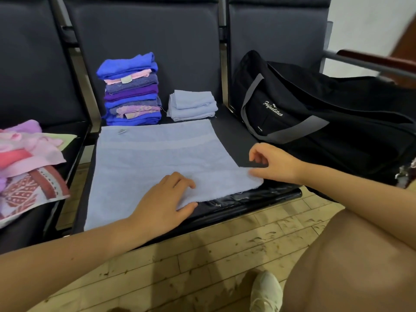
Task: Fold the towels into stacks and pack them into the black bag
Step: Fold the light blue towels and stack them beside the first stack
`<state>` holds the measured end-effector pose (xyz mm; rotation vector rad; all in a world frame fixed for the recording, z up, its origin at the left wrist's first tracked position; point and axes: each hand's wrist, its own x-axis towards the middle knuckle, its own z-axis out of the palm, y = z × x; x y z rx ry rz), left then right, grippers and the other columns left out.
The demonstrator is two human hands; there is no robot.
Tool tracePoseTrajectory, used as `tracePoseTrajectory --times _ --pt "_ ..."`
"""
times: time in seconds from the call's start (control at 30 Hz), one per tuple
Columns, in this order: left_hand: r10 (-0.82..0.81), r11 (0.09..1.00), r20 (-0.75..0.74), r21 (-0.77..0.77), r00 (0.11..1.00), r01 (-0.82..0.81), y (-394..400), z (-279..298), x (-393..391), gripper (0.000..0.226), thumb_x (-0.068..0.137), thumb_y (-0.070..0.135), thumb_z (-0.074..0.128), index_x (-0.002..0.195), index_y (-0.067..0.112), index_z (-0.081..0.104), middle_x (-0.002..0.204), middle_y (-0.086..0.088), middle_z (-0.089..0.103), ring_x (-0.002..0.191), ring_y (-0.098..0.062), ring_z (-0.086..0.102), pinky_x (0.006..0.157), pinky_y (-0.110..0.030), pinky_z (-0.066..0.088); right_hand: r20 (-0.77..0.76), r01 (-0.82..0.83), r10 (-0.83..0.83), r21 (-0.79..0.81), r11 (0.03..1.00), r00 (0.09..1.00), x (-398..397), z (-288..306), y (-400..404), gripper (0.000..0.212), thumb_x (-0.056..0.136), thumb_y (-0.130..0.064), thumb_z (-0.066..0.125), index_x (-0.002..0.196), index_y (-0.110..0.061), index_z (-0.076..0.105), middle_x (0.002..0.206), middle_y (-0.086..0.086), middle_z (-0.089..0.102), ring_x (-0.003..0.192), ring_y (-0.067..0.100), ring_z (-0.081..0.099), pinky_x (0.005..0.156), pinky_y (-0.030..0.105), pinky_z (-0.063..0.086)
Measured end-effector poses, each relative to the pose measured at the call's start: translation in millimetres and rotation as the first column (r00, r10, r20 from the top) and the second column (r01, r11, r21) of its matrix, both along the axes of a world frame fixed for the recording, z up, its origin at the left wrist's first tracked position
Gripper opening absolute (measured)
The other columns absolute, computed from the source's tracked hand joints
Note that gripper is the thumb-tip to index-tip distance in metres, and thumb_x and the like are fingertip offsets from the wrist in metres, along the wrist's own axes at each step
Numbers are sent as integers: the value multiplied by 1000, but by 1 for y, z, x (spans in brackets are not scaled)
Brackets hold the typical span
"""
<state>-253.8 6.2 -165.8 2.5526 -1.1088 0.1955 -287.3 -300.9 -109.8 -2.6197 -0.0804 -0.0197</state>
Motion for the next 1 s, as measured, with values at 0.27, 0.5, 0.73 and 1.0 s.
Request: tracePoseTrajectory --times 0.27,0.5,0.73,1.0 --pt "91 989 22 -116 996 -88 -3 17 4 20 100 37 37 107 22 49 78 10 52 72 -18 52 60 -33 38 -4 -369 384 -283 885 923 14 -23 73 29 90 -40 59 114 -25 59 105 -6 55 101 13 49 82 26 39" --pt "177 956 33 232 984 -179 25 46 36 30 93 51 49 115 32 55 103 6 64 97 -18 59 71 -29 41 33 -278 305 -327 903 952 58 -4 78 20 94 -10 44 95 -6 63 81 0 55 76 21 46 64 31 31" --pt "277 954 36 105 960 -280 82 53 55 15 95 29 53 100 18 62 94 4 54 95 -22 59 73 -30 40 91 -41 36 56 998 995 74 23 41 25 93 -16 53 78 0 63 71 12 56 70 15 47 63 30 35" --pt "425 826 -280 -269 861 -495 106 55 53 25 101 22 44 87 10 61 88 -5 63 87 -22 56 72 -28 33 -45 77 -62 574 816 997 59 14 35 24 97 -20 53 84 0 59 77 5 54 74 16 48 67 29 36"
